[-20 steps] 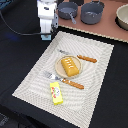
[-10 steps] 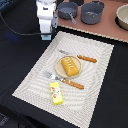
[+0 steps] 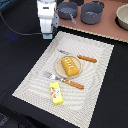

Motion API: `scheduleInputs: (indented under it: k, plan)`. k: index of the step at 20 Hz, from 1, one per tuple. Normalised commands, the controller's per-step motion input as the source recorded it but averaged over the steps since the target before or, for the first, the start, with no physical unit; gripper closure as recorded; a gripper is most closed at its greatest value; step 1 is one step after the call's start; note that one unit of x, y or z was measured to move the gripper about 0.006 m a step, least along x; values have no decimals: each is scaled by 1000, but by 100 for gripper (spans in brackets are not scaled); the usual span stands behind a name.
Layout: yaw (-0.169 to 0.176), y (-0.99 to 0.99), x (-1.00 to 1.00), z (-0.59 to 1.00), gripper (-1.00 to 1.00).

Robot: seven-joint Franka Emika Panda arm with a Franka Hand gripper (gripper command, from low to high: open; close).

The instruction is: Place the bread, butter, and milk from the table onto the serving area.

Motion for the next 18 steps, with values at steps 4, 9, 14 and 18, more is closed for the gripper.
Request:
scheduleInputs:
  k: [4, 9, 14, 18]
  plan:
    - [-89, 87, 790, 1000, 100]
    - [-68, 10, 954, 731, 100]
    - [-48, 0, 1000, 486, 100]
    - [-39, 0, 1000, 388, 100]
